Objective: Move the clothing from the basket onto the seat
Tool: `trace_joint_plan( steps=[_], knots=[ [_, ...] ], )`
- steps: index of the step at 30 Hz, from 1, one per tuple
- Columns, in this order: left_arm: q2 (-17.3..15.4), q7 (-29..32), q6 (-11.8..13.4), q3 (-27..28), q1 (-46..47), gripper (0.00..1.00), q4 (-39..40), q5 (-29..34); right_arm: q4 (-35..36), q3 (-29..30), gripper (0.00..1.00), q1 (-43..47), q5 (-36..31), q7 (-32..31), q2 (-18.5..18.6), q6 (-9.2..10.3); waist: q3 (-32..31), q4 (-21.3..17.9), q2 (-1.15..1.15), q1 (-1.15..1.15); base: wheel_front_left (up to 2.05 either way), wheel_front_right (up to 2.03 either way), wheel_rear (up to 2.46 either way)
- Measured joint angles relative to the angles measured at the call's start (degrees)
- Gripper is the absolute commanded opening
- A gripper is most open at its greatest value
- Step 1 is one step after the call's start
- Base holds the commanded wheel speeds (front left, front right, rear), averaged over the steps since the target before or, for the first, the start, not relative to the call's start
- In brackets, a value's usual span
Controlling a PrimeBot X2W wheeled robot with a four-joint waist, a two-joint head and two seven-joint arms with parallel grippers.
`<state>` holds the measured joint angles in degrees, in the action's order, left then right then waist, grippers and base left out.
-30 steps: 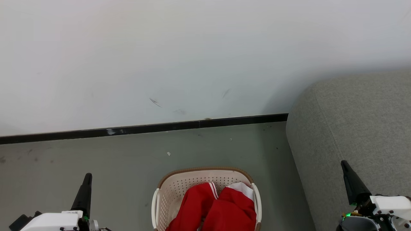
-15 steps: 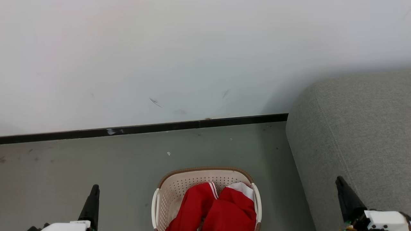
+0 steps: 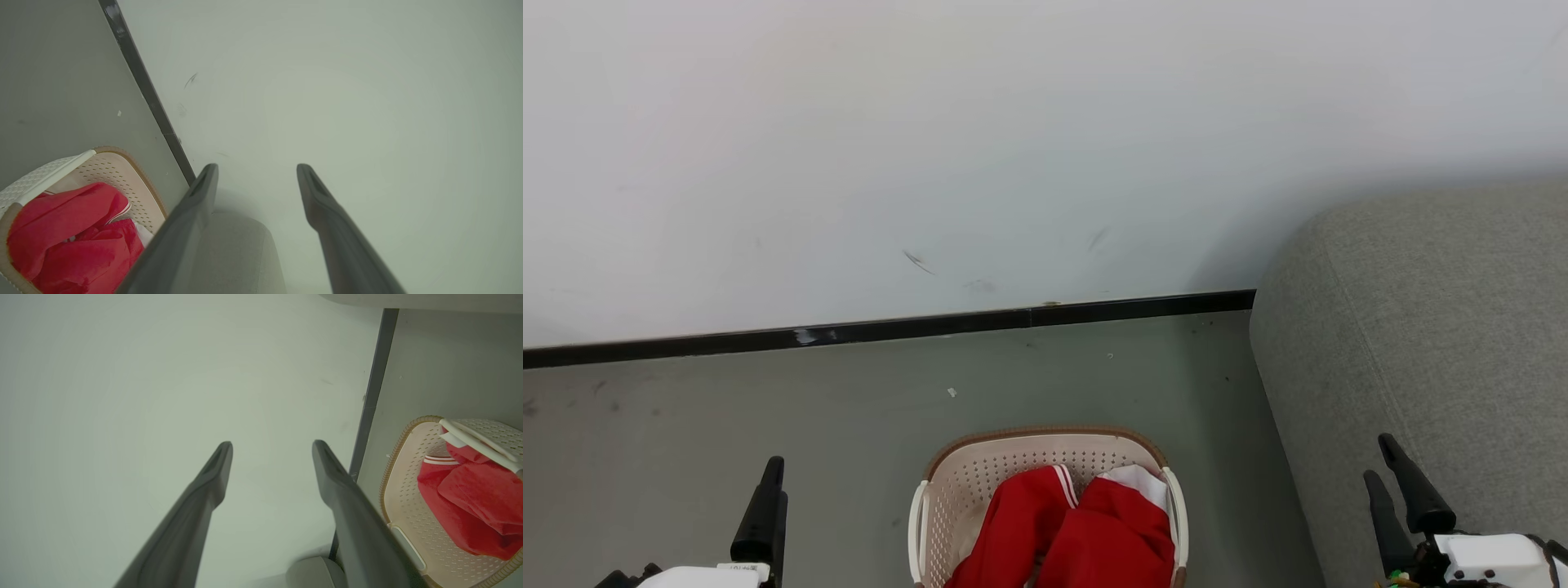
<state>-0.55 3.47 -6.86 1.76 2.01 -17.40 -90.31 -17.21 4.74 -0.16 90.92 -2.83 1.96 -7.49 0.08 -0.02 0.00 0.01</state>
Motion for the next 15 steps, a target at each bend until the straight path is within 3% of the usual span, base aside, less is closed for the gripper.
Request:
trace_joint_plan(
  steps=[7, 15],
  knots=[
    [-0.6, -1.3, 0.0, -0.9, 0.0, 1.00, 0.6, 3.6, 0.3, -0.6, 1.00, 0.0, -4.2, 1.4, 0.4, 0.00, -0.3, 0.0, 0.00, 0.05, 0.00, 0.00, 0.00],
    [-1.9, -2.6, 0.5, -2.5, 0.0, 1.00, 1.8, 10.0, 1.1, -1.6, 1.00, 0.0, -10.8, 2.6, 1.1, 0.00, -0.5, 0.1, 0.00, 0.28, 0.00, 0.00, 0.00]
  ],
)
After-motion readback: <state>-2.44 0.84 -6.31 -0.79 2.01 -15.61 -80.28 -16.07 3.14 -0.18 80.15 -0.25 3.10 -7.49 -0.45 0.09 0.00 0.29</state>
